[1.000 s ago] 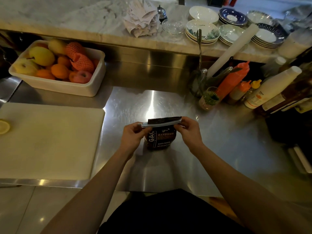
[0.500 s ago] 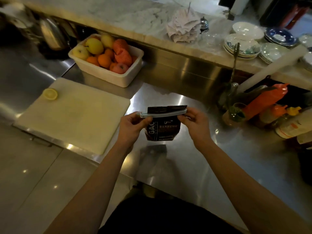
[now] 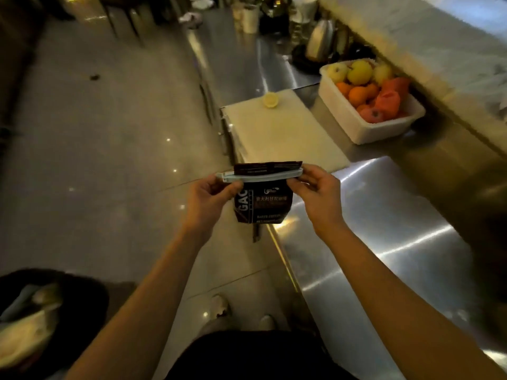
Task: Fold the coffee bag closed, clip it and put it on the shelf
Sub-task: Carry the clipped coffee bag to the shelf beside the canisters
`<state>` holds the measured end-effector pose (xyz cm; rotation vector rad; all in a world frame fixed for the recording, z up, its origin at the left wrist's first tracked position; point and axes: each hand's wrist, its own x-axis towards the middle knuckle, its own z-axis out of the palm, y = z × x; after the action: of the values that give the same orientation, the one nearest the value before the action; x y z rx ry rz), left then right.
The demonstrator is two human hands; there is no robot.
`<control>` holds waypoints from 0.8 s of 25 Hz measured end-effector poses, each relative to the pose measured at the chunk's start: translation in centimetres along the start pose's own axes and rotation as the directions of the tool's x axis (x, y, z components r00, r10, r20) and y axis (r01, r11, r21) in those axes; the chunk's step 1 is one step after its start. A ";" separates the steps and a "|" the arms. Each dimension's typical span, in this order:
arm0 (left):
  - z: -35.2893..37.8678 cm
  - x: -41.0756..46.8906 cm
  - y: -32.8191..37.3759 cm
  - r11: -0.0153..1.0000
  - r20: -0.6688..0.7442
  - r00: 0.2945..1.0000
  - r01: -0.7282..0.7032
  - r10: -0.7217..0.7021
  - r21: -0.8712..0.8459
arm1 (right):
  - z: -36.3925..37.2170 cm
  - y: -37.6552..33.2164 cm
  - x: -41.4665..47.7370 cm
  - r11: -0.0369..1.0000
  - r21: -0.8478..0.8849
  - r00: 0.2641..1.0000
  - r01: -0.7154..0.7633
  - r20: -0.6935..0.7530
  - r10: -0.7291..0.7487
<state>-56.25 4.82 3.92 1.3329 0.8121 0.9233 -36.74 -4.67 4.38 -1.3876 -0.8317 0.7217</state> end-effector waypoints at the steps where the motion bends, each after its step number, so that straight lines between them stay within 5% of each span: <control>1: -2.2 -1.1 0.4 1.000 -0.074 0.997 -0.009 0.009 0.004 | 2.3 -0.2 0.2 1.000 0.012 0.997 0.006 0.074 -0.007; 5: -10.9 -6.9 2.0 0.998 -0.340 0.938 -0.060 0.069 0.038 | 12.2 -0.9 -0.8 0.999 0.010 0.938 0.033 0.344 -0.034; 8: -17.1 -13.1 3.2 0.990 -0.516 0.845 -0.112 0.143 0.091 | 20.3 -2.1 -3.6 0.998 0.043 0.827 0.050 0.559 -0.066; 13: -26.8 -26.3 4.8 0.980 -0.780 0.595 -0.145 0.194 0.134 | 34.3 -4.0 -13.2 0.994 0.098 0.606 0.037 0.789 -0.101; 20: -35.4 -45.3 6.2 0.969 -0.954 0.212 -0.169 0.212 0.178 | 48.7 -5.7 -30.6 0.991 0.135 0.253 -0.026 0.960 -0.124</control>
<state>-108.04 -20.74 5.88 0.7190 1.6460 2.0586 -94.45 -4.60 7.70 -0.6185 -1.7643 1.6309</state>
